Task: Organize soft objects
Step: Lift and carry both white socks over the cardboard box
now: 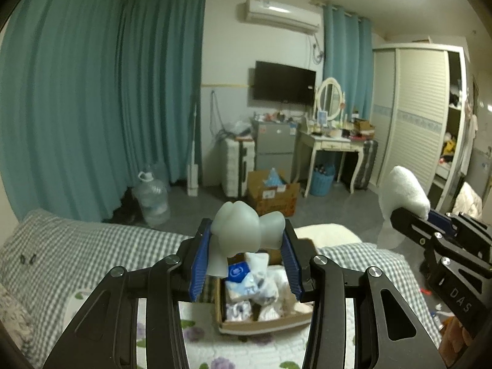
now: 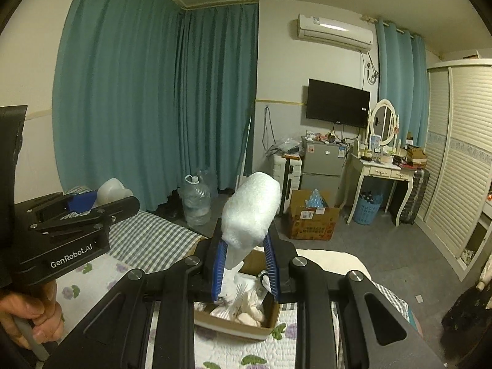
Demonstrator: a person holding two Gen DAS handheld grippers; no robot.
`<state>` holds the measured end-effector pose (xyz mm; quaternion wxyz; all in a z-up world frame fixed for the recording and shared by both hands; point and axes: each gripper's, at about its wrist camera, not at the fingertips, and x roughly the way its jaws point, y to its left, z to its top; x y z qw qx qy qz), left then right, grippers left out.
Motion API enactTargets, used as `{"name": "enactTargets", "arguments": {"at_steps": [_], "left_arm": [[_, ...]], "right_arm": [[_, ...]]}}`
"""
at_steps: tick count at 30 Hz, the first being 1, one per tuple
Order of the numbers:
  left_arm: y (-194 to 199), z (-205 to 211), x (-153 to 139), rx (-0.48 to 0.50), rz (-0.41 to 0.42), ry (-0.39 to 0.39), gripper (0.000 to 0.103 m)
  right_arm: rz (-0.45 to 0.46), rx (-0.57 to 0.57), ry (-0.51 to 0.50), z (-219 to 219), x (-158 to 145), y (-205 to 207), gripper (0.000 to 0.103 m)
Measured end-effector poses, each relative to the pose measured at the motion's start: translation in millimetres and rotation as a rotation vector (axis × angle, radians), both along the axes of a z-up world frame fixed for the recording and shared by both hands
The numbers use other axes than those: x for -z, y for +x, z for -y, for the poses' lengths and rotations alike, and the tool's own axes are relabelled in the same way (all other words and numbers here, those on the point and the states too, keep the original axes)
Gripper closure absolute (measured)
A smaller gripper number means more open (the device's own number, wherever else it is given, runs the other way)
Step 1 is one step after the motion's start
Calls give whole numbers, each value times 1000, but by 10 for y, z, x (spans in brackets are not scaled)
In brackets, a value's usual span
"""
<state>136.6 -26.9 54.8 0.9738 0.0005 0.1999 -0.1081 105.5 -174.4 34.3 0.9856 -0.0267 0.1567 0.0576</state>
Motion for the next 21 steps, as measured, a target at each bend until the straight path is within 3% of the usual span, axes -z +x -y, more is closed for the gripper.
{"name": "enactTargets", "arguments": {"at_steps": [10, 21], "left_arm": [[588, 235, 444, 5, -86, 37, 60], [1125, 448, 1105, 4, -230, 87, 60]], "right_arm": [[-92, 15, 9, 173, 443, 712, 80], [-242, -10, -9, 258, 1210, 1396, 80]]}}
